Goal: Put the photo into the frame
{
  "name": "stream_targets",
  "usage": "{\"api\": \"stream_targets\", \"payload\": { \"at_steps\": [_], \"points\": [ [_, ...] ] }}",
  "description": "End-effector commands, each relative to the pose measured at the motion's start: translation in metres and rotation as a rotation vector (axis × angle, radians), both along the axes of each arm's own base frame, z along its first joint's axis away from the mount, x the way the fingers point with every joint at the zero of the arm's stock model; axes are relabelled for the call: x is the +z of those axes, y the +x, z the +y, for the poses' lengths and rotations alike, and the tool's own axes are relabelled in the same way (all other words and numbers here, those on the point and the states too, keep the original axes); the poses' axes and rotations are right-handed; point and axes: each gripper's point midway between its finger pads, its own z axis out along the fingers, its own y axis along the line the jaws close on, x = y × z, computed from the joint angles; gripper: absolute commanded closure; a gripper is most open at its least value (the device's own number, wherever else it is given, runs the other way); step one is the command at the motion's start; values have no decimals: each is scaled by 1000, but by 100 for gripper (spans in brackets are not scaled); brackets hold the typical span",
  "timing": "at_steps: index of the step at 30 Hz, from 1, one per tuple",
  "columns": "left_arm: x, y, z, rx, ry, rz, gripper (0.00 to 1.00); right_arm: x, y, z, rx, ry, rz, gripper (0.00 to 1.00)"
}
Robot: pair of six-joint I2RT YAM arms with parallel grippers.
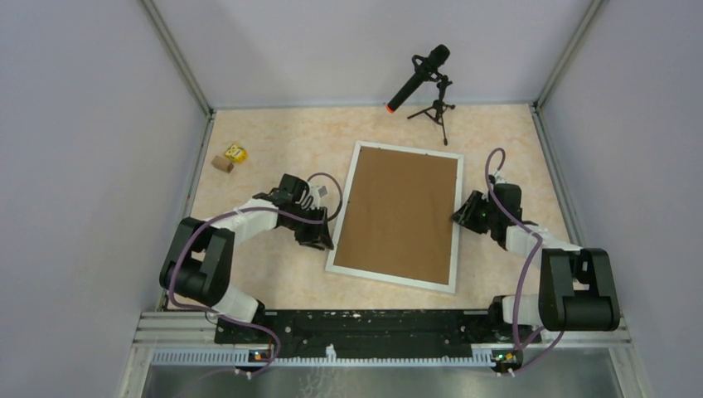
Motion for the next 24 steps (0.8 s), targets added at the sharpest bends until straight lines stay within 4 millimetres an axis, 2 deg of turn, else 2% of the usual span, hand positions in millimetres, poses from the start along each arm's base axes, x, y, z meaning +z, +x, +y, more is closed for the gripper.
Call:
{"api": "stream_targets", "payload": {
  "at_steps": [1, 9, 24],
  "points": [
    [-5, 5, -4, -5, -16, -15, 60, -5, -1, 7, 40, 9, -2, 69],
    [-9, 19, -6, 13, 0, -14, 62, -6, -2, 8, 47, 12, -7, 70],
    [-20, 21, -9, 11, 42, 11, 67, -6, -2, 10, 59, 21, -10, 72]
  ]
}}
